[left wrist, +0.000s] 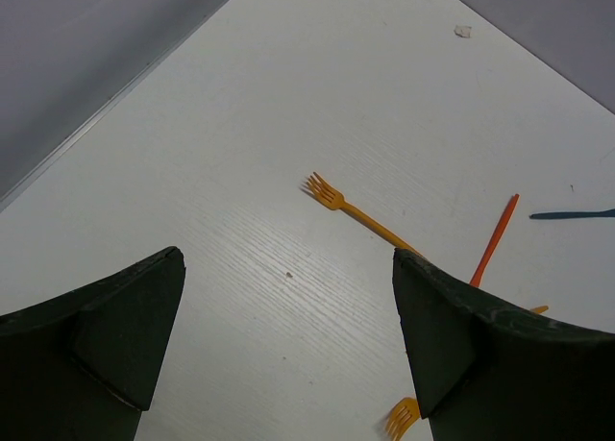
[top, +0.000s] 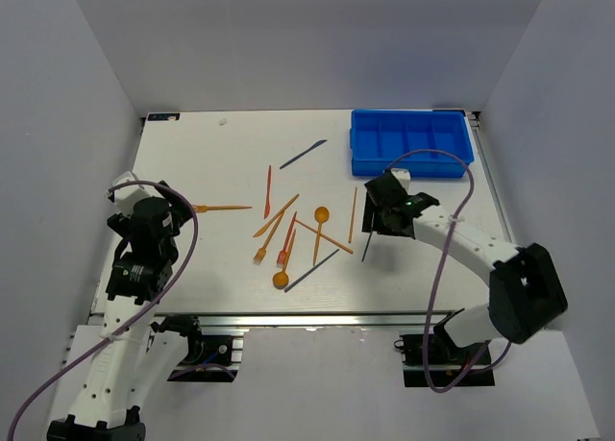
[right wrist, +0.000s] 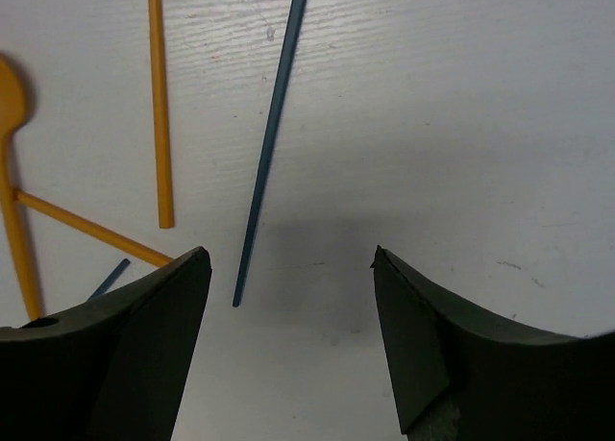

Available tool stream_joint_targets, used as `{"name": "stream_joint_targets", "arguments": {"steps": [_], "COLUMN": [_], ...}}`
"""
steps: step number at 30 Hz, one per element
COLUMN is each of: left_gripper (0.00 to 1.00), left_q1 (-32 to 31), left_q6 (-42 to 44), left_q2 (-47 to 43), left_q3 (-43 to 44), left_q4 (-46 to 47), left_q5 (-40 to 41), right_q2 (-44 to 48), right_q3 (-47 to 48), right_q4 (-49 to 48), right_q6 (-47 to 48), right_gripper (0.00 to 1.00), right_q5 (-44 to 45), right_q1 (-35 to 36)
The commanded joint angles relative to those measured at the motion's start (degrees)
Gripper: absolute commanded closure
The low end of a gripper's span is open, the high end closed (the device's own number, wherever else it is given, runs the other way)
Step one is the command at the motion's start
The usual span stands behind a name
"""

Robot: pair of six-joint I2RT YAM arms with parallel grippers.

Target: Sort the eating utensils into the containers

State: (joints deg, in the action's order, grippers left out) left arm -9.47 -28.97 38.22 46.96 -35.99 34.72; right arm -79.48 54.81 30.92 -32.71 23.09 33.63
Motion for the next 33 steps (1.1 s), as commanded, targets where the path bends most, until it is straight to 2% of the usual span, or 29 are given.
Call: {"name": "stream_joint_targets", "arguments": {"steps": [1, 5, 11, 14, 17, 20, 21, 22, 28, 33], "left_gripper": [0.02, 0.02, 0.02, 0.02, 0.02, 0.02, 0.02, 0.02, 0.02, 0.02], "left_q1": [0.42, 0.42, 0.33, 0.33, 0.42, 0.42, 0.42, 0.34, 0.33, 0.33], "left_q6": [-0.3, -0.12, -0.03, 0.05, 0.14, 0.14, 0.14, 0.14, 0.14, 0.23], "left_q2": [0.28, 0.28, 0.72, 0.72, 0.81, 0.98, 0.9, 0.89, 1.07, 1.07], "left_q3": [-0.11, -0.29, -0.2, -0.29, -0.29, -0.29, -0.29, -0.29, -0.2, -0.2], "left_q4": [-0.22, -0.05, -0.05, 0.04, 0.04, 0.04, 0.04, 0.04, 0.13, 0.13], "left_q5": [-0.35, -0.79, -0.97, -1.15, -1.41, -1.32, -1.32, -1.32, -1.5, -1.59], "right_q2": [-5.06, -12.61, -20.18, -22.29, -23.96, -25.28, -25.63, -25.55, -19.41, -11.05], "right_q3": [2.5, 5.48, 7.6, 7.34, 6.28, 5.4, 5.22, 4.96, 5.74, 11.98], "right_q4": [-3.91, -4.82, -7.61, -8.59, -10.87, -12.02, -12.11, -12.2, -9.21, -3.76], "right_q6": [-3.33, -2.71, -1.75, -1.39, -0.69, 0.19, 0.36, 0.63, 3.35, 9.41], "right_gripper": [0.3, 0.47, 0.5, 0.57, 0.7, 0.88, 0.96, 1.0, 1.0, 1.0], "right_q5": [4.68, 5.65, 2.85, 1.79, -1.11, -2.87, -3.22, -4.01, -4.81, -6.13], "right_q1": [0.83, 0.56, -2.5, -3.74, -5.93, -6.38, -6.38, -6.47, -5.86, -5.41]}}
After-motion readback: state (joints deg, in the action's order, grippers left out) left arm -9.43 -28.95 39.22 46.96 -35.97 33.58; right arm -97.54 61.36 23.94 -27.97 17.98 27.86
